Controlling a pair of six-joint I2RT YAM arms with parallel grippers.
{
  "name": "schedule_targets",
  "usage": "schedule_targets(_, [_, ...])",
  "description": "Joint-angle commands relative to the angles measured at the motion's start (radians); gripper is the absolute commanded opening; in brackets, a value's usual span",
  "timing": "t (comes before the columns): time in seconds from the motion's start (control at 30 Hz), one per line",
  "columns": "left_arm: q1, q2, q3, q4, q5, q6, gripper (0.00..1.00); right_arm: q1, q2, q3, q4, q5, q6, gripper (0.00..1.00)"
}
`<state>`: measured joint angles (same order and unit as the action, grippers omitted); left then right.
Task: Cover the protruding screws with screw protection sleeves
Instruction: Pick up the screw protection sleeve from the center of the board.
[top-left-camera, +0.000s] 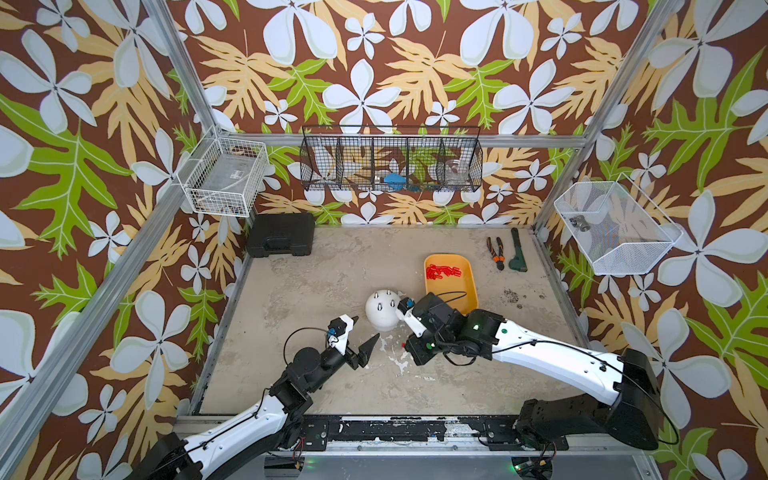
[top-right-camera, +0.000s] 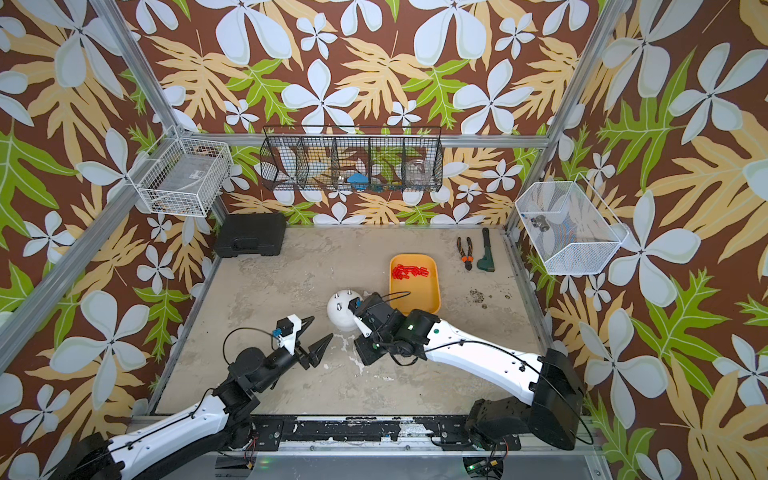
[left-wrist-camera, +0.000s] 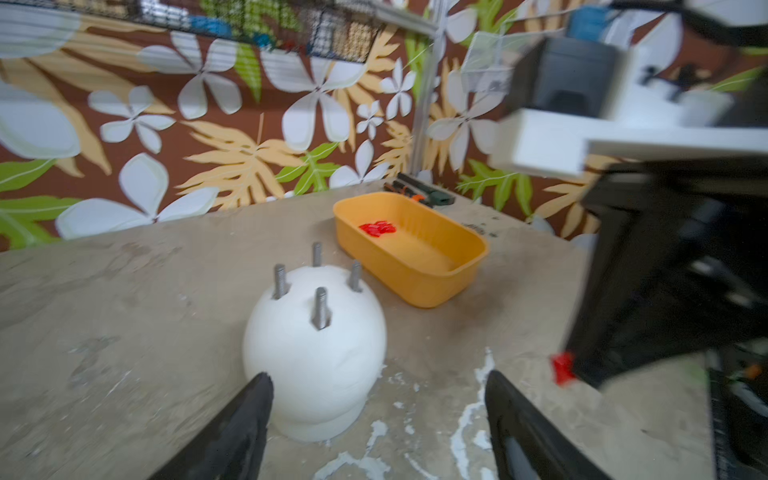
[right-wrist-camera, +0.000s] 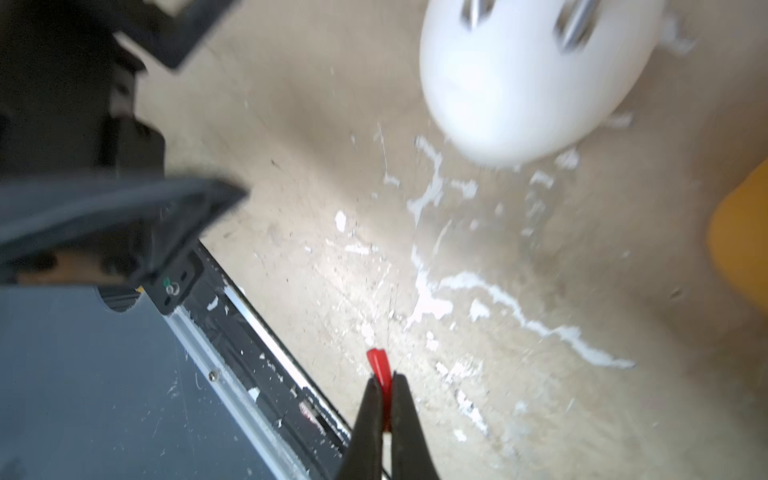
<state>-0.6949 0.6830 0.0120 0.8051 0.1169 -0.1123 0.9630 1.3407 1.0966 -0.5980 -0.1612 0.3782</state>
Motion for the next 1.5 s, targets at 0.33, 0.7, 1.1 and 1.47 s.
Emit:
schedule_targets(0.33, [-0.003, -0.177, 0.06, 0.08, 0.485, -0.197, 0.65, -0.007, -0.261, -0.054, 0.132, -0.265, -0.473, 0.0])
schedule_targets(0.7, [-0.058, 0.055, 0.192, 0.021, 0.557, -0.125, 0.62, -0.007, -0.263, -0.049, 0.094, -0.329, -0.562, 0.0])
schedule_targets(1.1, [-0.094, 0.114, 0.245, -0.062, 0.525, -0.049, 0.43, -0.007, -0.236, -0.065, 0.13, -0.347, -0.562, 0.01])
schedule_targets(1.47, [-0.095, 0.085, 0.245, -0.074, 0.502, -0.044, 0.14, -0.006, -0.238, -0.078, 0.122, -0.327, -0.571, 0.01])
